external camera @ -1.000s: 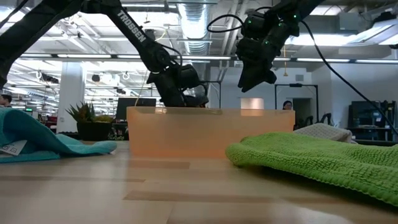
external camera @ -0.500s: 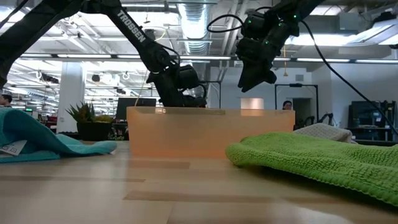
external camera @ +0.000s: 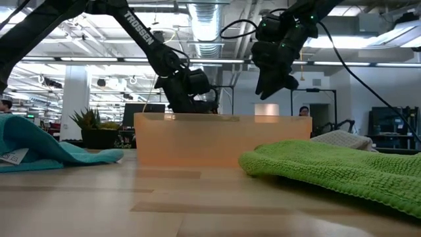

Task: Sort microfiber towel by color & place in baskets
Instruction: Put the yellow towel into the orange bin

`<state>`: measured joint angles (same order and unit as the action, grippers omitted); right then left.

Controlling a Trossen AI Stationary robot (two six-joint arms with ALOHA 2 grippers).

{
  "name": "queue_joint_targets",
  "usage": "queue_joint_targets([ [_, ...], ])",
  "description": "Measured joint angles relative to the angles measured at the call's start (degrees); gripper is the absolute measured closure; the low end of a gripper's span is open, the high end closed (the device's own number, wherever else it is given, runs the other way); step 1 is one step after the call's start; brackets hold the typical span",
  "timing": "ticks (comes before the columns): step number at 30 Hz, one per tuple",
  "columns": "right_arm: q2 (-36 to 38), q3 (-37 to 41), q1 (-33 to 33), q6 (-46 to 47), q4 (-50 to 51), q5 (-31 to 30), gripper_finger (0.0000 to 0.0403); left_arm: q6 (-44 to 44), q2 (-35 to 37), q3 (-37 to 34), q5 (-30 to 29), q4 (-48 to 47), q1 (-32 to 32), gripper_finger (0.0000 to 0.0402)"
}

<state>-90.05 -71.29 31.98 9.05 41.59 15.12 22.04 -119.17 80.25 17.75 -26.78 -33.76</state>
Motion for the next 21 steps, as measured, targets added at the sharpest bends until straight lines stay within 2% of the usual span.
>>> queue_joint_targets([
  [2, -0.2, 0.0, 0.4, 0.5, 0.0, 0.0, 0.0234, 0.0, 0.0, 0.0, 1.1, -0.7, 0.0, 0.0401],
  [4, -0.2, 0.3, 0.5, -3.1, -0.4, -0.4, 0.0226, -0.4, 0.0, 0.0, 3.3, -1.2, -0.2, 0.0401],
  [13, -0.2, 2.0, -1.4, -30.1, 0.4, -0.8, 0.0195, -0.6, 0.0, 1.4, 7.4, -2.1, -0.9, 0.0401],
  [21, -0.3, 2.0, -2.3, -42.1, 0.4, -7.9, 0.0203, -0.5, 0.0, 6.9, 10.4, -4.5, -1.9, 0.0401],
])
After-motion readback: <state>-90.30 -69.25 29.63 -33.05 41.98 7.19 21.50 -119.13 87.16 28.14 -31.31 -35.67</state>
